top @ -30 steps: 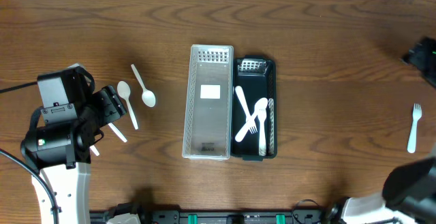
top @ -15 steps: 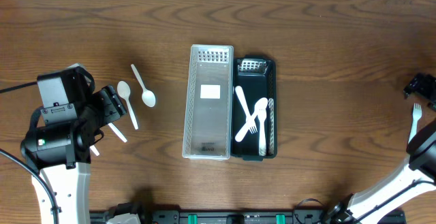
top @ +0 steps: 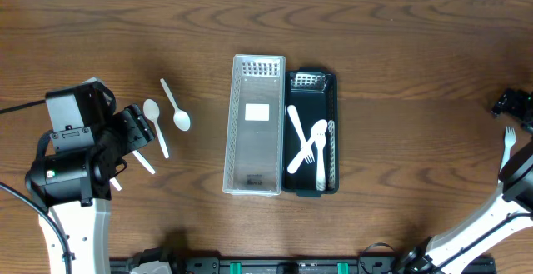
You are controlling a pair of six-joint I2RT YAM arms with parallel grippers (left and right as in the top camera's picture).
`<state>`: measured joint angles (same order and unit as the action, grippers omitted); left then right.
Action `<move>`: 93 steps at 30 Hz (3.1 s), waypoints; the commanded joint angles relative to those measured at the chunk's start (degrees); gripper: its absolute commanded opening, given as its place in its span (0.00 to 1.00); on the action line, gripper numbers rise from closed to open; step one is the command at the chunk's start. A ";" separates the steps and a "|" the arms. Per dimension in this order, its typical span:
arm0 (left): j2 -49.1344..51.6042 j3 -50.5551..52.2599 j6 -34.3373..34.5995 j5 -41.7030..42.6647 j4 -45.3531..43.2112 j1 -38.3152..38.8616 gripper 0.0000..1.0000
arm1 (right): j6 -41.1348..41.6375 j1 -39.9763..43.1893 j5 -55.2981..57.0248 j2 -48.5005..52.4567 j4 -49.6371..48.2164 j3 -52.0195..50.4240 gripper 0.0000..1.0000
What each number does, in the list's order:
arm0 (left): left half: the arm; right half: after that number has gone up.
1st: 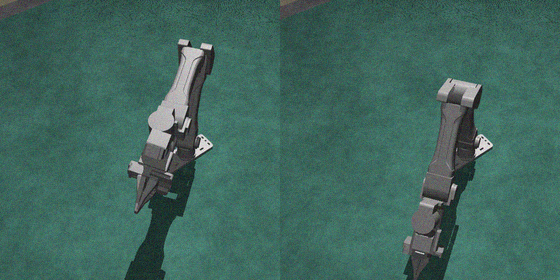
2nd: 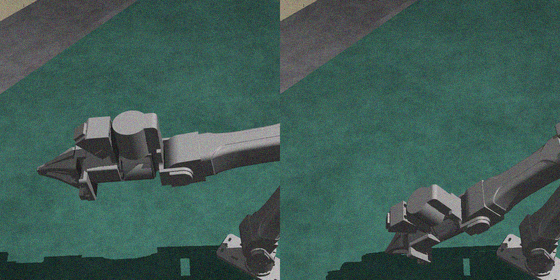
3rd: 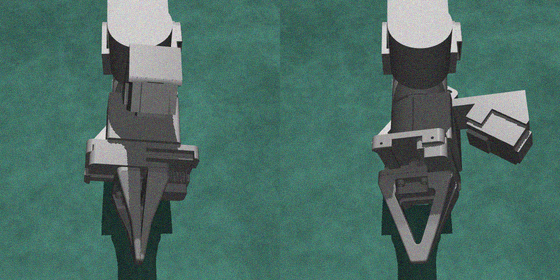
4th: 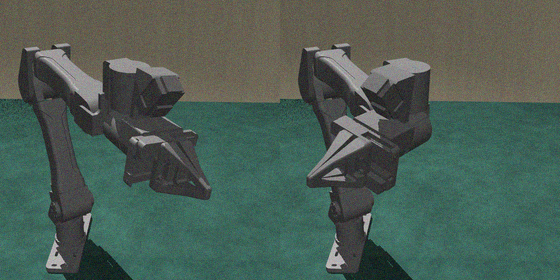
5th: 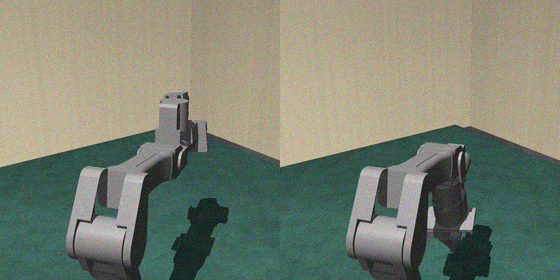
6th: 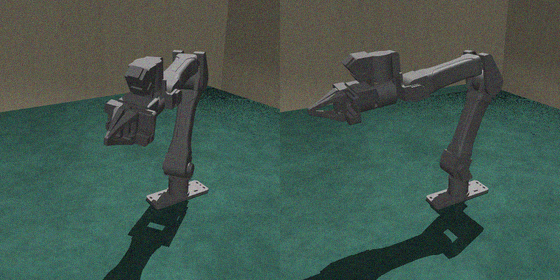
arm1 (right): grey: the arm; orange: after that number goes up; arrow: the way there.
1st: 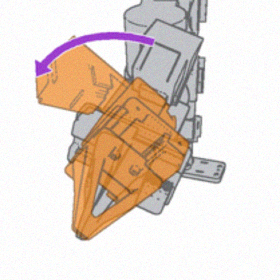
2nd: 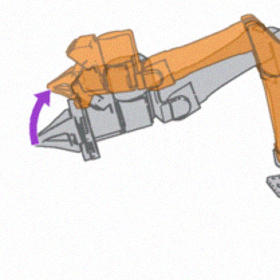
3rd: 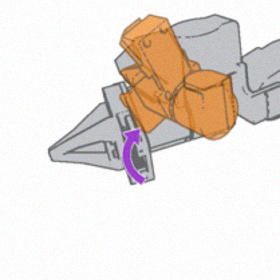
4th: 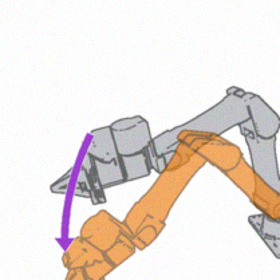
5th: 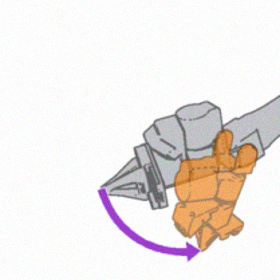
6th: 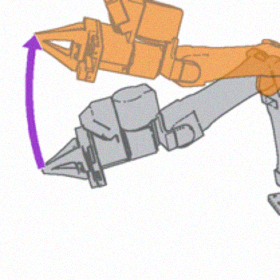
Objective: Pack container
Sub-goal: 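Move the right gripper to the last white fork and grasp it, then lift the fork and carry it over the green basket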
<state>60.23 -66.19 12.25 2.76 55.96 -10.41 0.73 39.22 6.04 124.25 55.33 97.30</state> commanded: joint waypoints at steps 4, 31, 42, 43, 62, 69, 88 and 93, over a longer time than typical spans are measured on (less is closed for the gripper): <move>0.00 -0.57 0.66 -0.44 0.13 -0.28 0.74 | -2.10 2.25 -2.03 3.15 -0.66 -0.79 0.96; 0.00 -0.57 1.62 -0.44 0.11 -0.28 0.74 | -0.39 3.19 -4.61 3.39 -6.38 -10.75 0.79; 0.00 -0.57 1.60 -0.44 0.11 -0.28 0.74 | 0.11 3.19 -4.63 3.39 -5.79 -10.75 0.46; 0.00 -0.57 1.60 -0.44 0.11 -0.28 0.74 | 0.11 3.19 -4.63 3.39 -5.75 -10.75 0.44; 0.00 -0.57 1.57 -0.46 0.11 -0.28 0.74 | 0.09 3.15 -5.01 3.39 -5.44 -10.75 0.27; 0.00 -0.57 1.57 -0.46 0.09 -0.28 0.74 | 0.11 3.10 -5.09 3.39 -5.18 -10.75 0.22; 0.00 -0.57 1.60 -0.46 0.11 -0.28 0.74 | 5.75 -0.02 -8.02 -4.02 -2.80 -8.00 0.01; 0.00 -0.57 1.60 -0.46 0.13 -0.28 0.74 | 8.90 -6.36 -8.04 -13.55 -0.31 -6.34 0.01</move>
<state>60.25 -66.19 13.52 2.76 55.96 -10.41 6.11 37.12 -0.75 118.96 54.26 89.38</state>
